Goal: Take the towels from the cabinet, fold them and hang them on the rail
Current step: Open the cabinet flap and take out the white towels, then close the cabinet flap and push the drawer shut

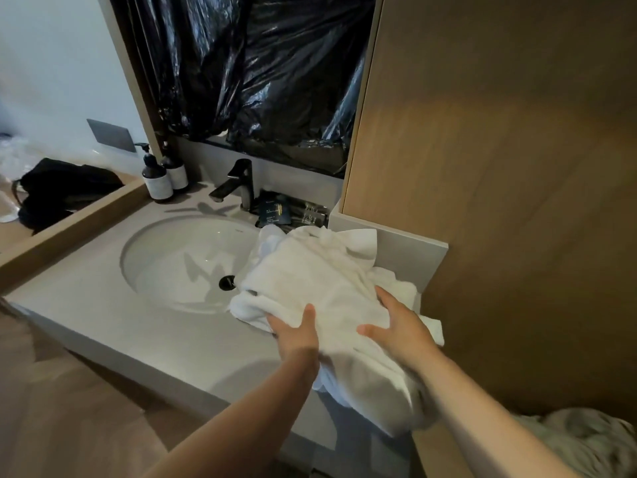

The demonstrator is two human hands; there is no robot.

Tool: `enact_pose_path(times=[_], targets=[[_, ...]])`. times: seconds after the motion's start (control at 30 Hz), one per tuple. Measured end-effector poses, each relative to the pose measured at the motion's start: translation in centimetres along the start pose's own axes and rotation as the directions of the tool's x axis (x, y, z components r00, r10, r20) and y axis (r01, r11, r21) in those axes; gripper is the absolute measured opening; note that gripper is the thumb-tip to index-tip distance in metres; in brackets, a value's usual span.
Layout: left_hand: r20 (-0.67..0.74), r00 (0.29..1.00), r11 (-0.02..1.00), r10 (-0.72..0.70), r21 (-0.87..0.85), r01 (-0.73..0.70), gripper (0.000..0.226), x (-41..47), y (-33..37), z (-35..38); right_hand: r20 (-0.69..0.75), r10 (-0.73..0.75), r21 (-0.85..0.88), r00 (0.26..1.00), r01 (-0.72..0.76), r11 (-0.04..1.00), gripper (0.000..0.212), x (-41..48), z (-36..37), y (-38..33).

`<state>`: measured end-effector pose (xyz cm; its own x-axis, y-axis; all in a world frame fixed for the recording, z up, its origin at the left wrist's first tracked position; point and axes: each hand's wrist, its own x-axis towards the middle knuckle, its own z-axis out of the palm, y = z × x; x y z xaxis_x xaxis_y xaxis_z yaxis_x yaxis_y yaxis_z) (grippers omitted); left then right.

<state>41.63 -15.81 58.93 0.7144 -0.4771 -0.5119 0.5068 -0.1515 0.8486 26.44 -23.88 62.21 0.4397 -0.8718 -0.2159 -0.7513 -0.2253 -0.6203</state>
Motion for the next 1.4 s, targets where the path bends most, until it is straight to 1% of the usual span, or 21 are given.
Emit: enact_pose_path(times=[0.1,0.17,0.27,0.33,0.4,0.5,0.53,0.6,0.67,0.73,0.77,0.87,0.93,0.97,1.07,1.17,1.27,1.33,1.4], targets=[[-0.017,0.999,0.999,-0.049,0.022,0.049,0.094,0.0,-1.0,2.1,-0.093,0.008,-0.111,0.996,-0.018,0.994,0.081,0.8,-0.7,0.6],[0.005,0.999,0.992,-0.04,0.119,0.039,0.099,0.3,-1.4,2.7,-0.166,-0.005,-0.203,0.986,-0.029,0.979,0.079,0.8,-0.7,1.1],[0.078,0.997,0.952,-0.028,0.307,0.003,0.103,1.0,-1.8,1.9,-0.252,0.046,-0.244,0.967,-0.109,0.964,0.08,-0.3,0.1,1.9],[0.126,0.991,0.916,-0.054,0.4,0.0,0.104,1.3,-1.4,1.1,-0.308,0.057,-0.274,0.95,-0.146,0.951,0.078,-1.0,0.7,2.1],[0.136,0.989,0.864,-0.054,0.503,-0.022,0.103,1.5,-0.4,0.6,-0.35,0.055,-0.286,0.935,-0.162,0.944,0.075,-1.4,1.0,2.0],[0.141,0.987,0.736,0.071,0.661,-0.147,0.095,1.5,0.7,-0.2,-0.36,0.06,-0.306,0.931,-0.179,0.935,0.074,-1.7,0.8,1.7],[0.146,0.984,0.702,0.1,0.691,-0.174,0.095,1.3,1.0,-0.4,-0.36,0.065,-0.305,0.931,-0.183,0.934,0.074,-1.8,0.7,1.6],[0.152,0.979,0.667,0.135,0.717,-0.203,0.1,0.5,1.5,-0.7,-0.362,0.071,-0.272,0.93,-0.178,0.946,0.072,-2.1,0.3,1.4],[0.173,0.968,0.627,0.179,0.739,-0.248,0.104,-0.6,2.0,-0.9,-0.378,0.038,-0.231,0.925,-0.134,0.964,0.068,-2.8,0.0,1.2],[0.224,0.949,0.536,0.222,0.785,-0.31,0.102,-2.0,2.4,-1.2,-0.407,0.014,-0.176,0.913,-0.094,0.98,0.063,-4.1,-0.3,1.4],[0.26,0.934,0.486,0.246,0.8,-0.351,0.095,-2.8,2.4,-1.4,-0.417,0.011,-0.148,0.909,-0.08,0.986,0.061,-5.0,-0.5,1.7],[0.399,0.846,0.366,0.354,0.773,-0.518,0.062,-5.4,2.3,-2.2,-0.411,0.028,-0.084,0.911,-0.069,0.994,0.056,-7.8,-1.4,3.4],[0.49,0.774,0.305,0.401,0.726,-0.616,0.047,-7.7,2.0,-2.3,-0.429,0.075,-0.008,0.9,-0.087,0.996,0.057,-10.0,-2.2,4.7],[0.528,0.748,0.291,0.403,0.701,-0.651,0.044,-9.1,1.7,-2.1,-0.441,0.105,0.04,0.891,-0.097,0.994,0.057,-11.3,-2.6,5.4],[0.618,0.701,0.293,0.356,0.638,-0.712,0.038,-13.4,0.3,-0.6,-0.458,0.157,0.155,0.875,-0.096,0.983,0.055,-15.2,-3.6,8.2],[0.725,0.627,0.244,0.285,0.577,-0.779,0.038,-16.9,-1.8,1.8,-0.477,0.241,0.224,0.845,-0.149,0.963,0.055,-19.1,-4.9,11.2],[0.842,0.502,0.134,0.198,0.485,-0.864,0.039,-19.8,-3.7,4.8,-0.518,0.375,0.292,0.769,-0.253,0.922,0.055,-23.2,-6.2,14.3],[0.898,0.419,0.076,0.135,0.412,-0.908,0.037,-21.6,-4.8,6.6,-0.557,0.45,0.33,0.698,-0.311,0.891,0.054,-26.0,-6.7,16.0],[0.946,0.317,0.009,0.07,0.317,-0.948,0.041,-23.3,-6.0,8.3,-0.587,0.528,0.365,0.613,-0.381,0.849,0.053,-28.8,-6.5,17.4]])
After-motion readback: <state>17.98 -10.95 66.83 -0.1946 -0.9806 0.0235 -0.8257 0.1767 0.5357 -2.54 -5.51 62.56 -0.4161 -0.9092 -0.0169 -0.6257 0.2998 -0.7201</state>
